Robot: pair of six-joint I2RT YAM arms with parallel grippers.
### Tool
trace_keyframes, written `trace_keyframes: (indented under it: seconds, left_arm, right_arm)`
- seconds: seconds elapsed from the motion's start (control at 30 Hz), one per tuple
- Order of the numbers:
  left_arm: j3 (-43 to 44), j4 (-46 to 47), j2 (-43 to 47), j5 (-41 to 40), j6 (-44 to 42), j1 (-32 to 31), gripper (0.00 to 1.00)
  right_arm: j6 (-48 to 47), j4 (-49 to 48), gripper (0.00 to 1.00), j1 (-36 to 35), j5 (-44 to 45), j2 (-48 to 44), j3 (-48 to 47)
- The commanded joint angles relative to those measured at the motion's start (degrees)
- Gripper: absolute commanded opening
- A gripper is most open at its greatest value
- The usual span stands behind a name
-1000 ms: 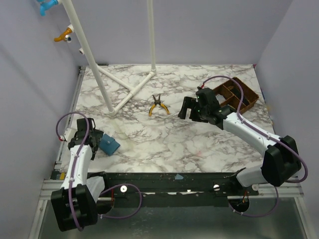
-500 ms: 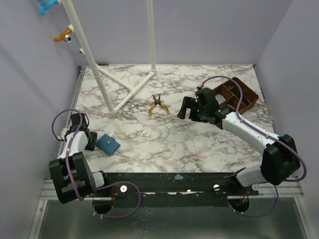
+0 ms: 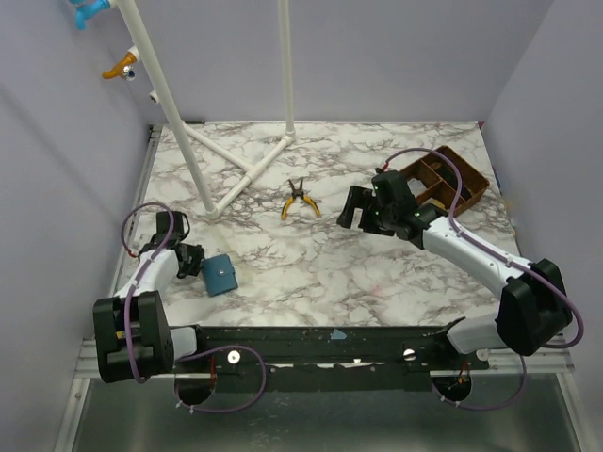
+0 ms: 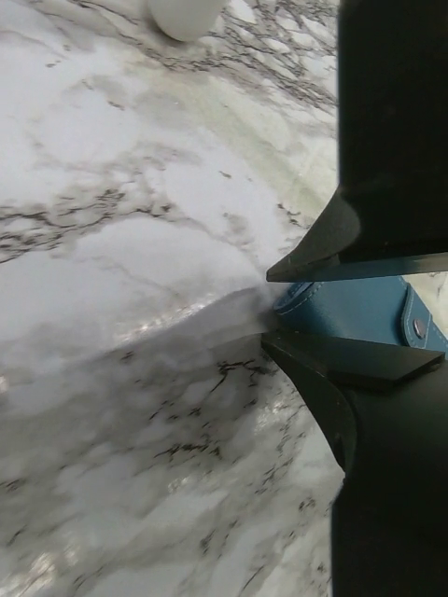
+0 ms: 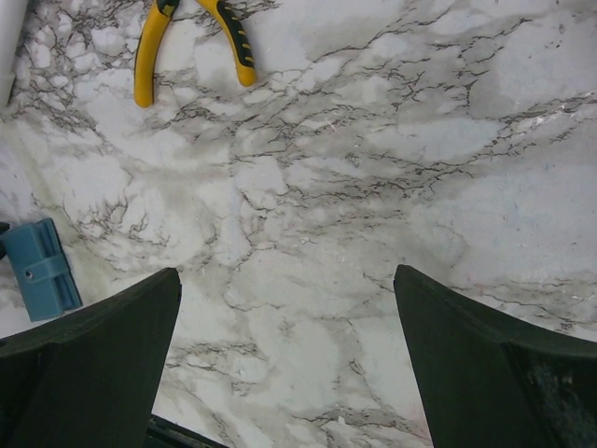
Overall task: Take the credit cards out of the card holder
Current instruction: Move the card holder to the center of the board.
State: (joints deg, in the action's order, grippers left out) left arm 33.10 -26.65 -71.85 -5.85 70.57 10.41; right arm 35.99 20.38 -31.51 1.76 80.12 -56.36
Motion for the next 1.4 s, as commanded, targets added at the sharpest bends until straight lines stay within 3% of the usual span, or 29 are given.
trace_keyframes:
  seconds: [0.0, 0.2, 0.33, 0.67, 0.87, 1.37]
  left_arm:
    - [-3.7, -3.4, 0.8, 2.8, 4.9, -5.1, 0.31]
    - [-3.7, -6.8, 3.6, 1.1, 6.8, -10.2, 0.44]
    - [-3.6, -10.1, 4.5, -0.4, 5.7, -13.1, 0.46]
    - [-3.1, -13.7, 6.8, -0.7, 7.4, -21.1, 0.77]
    - [2.7, -12.4, 1.0, -0.4, 6.0, -24.2, 0.78]
    - [15.6, -9.9, -13.7, 2.6, 6.9, -39.1, 0.78]
  right_arm:
    - [0.3, -1.0, 1.0, 0.0, -0.3, -1.7, 1.3]
    - [0.6, -1.1, 1.0, 0.0, -0.9, -2.5, 2.9]
    - [0.7, -1.0, 1.0, 0.0, -0.8, -3.4, 3.5]
    - [1.6, -2.9, 1.0, 0.0, -1.3, -4.5, 5.7]
    - [1.0, -2.6, 1.0, 0.0, -1.3, -4.6, 5.4]
    - [1.5, -1.2, 1.0, 0.0, -1.3, -6.1, 6.6]
